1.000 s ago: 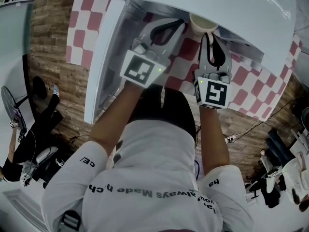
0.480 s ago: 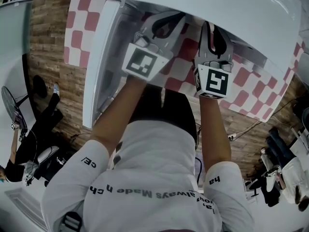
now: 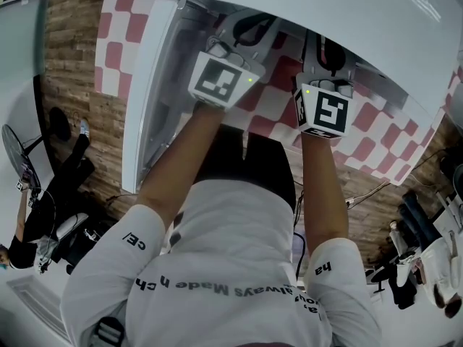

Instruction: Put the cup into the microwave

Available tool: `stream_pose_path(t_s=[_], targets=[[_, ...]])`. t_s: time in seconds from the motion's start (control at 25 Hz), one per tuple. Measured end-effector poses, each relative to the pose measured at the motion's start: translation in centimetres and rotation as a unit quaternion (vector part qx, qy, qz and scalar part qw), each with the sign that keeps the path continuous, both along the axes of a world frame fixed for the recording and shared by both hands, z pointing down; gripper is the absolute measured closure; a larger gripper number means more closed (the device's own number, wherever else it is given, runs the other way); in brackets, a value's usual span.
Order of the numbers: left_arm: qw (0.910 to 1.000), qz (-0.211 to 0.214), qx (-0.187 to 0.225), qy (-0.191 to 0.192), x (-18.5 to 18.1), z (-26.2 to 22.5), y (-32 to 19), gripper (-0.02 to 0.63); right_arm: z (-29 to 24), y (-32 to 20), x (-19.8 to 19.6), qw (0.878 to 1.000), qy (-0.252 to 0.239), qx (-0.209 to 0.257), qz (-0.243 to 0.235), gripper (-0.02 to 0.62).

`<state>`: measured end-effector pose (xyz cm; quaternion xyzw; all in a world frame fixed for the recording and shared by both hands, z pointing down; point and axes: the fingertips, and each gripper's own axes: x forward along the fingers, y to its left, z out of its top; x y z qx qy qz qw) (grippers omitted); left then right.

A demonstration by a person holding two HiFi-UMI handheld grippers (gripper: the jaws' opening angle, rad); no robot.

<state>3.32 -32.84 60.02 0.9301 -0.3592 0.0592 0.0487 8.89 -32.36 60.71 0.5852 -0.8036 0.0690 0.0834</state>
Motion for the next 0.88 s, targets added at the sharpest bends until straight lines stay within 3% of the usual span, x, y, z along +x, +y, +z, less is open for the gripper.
stream_pose_path(t_s=[0.24, 0.88], targets=[[1.0, 0.001, 0.002, 0.0, 0.0, -0.1, -0.2, 0.603, 0.6, -0.1, 0.0, 1.0, 0.005, 0.008, -0.004, 0.554], [1.0, 0.005, 0.0, -0.005, 0.1, -1.3, 1.1, 0.603, 2.1, 0.9, 0.4, 0.999, 0.014, -0.04, -0.009, 0.526]])
